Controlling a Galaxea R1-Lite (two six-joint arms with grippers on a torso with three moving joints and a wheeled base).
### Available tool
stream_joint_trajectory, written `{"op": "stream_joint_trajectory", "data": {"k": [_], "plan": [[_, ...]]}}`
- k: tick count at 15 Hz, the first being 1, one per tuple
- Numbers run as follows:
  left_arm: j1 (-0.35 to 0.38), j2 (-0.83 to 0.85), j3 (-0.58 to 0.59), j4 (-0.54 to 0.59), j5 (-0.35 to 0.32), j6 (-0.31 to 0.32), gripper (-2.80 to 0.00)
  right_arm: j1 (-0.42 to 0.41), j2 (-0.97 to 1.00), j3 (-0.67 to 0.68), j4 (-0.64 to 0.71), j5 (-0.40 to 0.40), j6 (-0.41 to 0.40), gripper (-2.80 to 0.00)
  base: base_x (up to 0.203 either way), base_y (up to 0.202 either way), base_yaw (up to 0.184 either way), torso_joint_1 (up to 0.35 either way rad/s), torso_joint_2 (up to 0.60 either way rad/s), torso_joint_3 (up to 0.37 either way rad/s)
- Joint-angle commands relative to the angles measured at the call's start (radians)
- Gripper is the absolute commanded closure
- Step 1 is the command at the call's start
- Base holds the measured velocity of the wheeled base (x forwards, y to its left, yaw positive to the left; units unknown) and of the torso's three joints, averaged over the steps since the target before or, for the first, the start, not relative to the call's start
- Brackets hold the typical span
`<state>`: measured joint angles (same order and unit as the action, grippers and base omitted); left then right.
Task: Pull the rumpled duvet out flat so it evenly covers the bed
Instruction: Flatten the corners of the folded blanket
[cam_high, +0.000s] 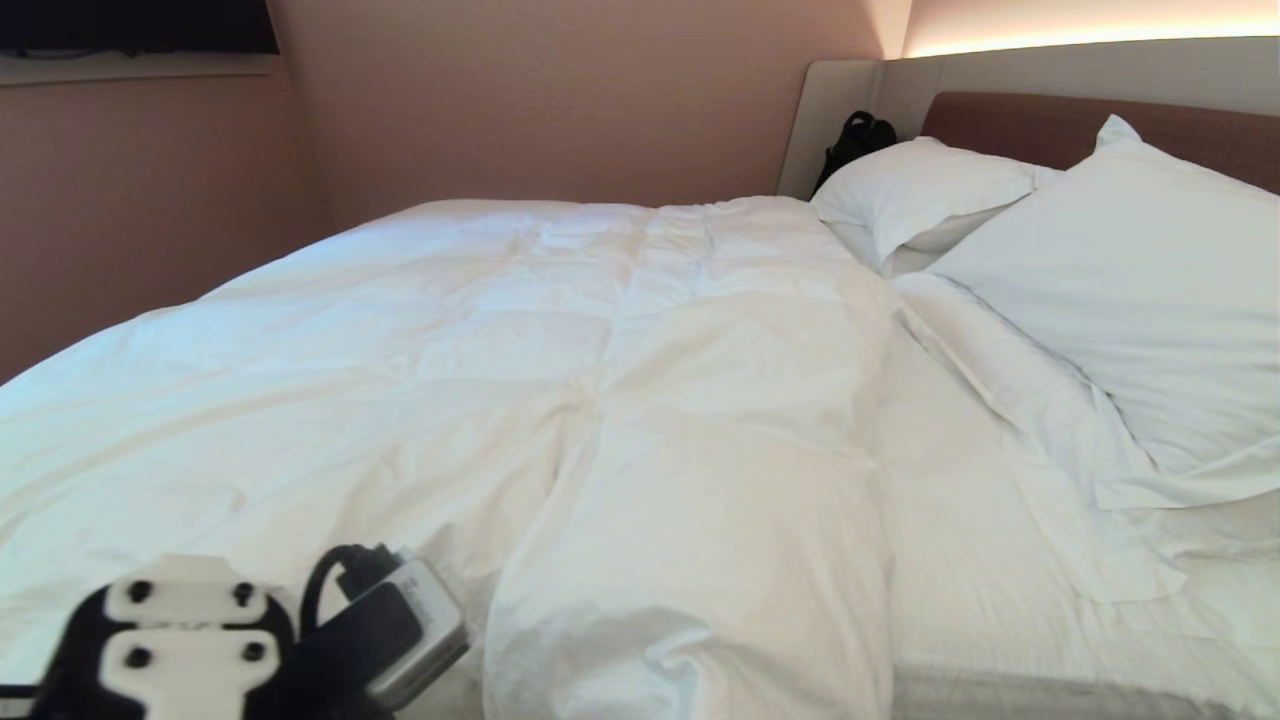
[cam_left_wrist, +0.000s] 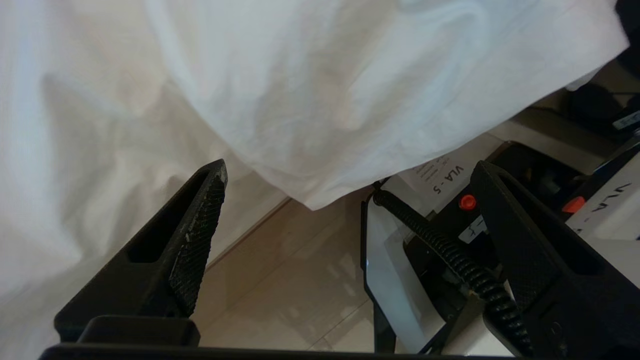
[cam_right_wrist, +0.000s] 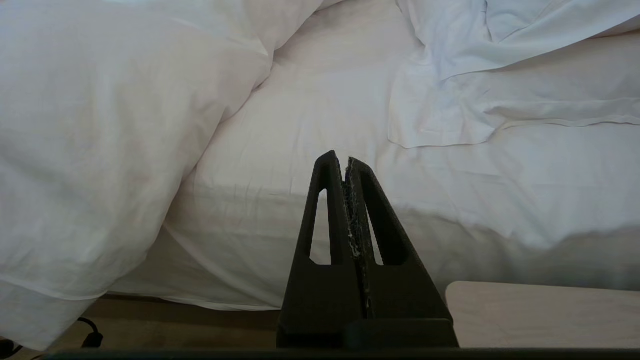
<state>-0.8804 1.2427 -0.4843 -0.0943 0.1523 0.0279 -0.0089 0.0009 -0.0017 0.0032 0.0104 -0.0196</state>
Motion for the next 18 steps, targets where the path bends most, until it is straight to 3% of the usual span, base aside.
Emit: {"op": "stream_joint_trajectory", "data": {"k": [1, 2, 3, 6, 10, 13, 15, 18], "plan": [[0.028, -0.192, 0.008, 0.053, 0.005, -0.012, -2.80, 0.000, 0.001, 0.000, 0.000, 0.000, 0.000, 0.00, 0.000, 0.000, 0.000, 0.000, 0.00, 0.000], [0.056, -0.255, 0.010, 0.085, 0.006, -0.015, -2.80, 0.000, 0.000, 0.000, -0.001, 0.000, 0.000, 0.00, 0.000, 0.000, 0.000, 0.000, 0.00, 0.000], [0.090, -0.298, 0.011, 0.113, 0.008, -0.018, 0.00, 0.001, 0.001, 0.000, 0.000, 0.000, 0.000, 0.00, 0.000, 0.000, 0.000, 0.000, 0.00, 0.000], [0.166, -0.393, 0.012, 0.133, 0.010, -0.021, 0.00, 0.000, 0.000, 0.000, -0.001, 0.000, 0.000, 0.00, 0.000, 0.000, 0.000, 0.000, 0.00, 0.000], [0.185, -0.521, 0.024, 0.138, 0.024, -0.025, 0.00, 0.001, 0.001, 0.000, -0.002, 0.000, 0.000, 0.00, 0.000, 0.000, 0.000, 0.000, 0.00, 0.000], [0.211, -0.608, 0.025, 0.176, 0.151, -0.027, 0.00, 0.000, -0.001, 0.000, 0.000, 0.000, 0.000, 0.00, 0.000, 0.000, 0.000, 0.000, 0.00, 0.000], [0.237, -0.686, 0.025, 0.212, 0.190, -0.028, 0.00, 0.001, 0.000, 0.001, 0.000, 0.000, 0.000, 0.00, 0.000, 0.000, 0.000, 0.000, 0.00, 0.000], [0.407, -0.819, 0.028, 0.257, 0.198, -0.025, 0.00, 0.000, -0.001, 0.000, -0.002, 0.000, 0.000, 0.00, 0.000, 0.000, 0.000, 0.000, 0.00, 0.000]]}}
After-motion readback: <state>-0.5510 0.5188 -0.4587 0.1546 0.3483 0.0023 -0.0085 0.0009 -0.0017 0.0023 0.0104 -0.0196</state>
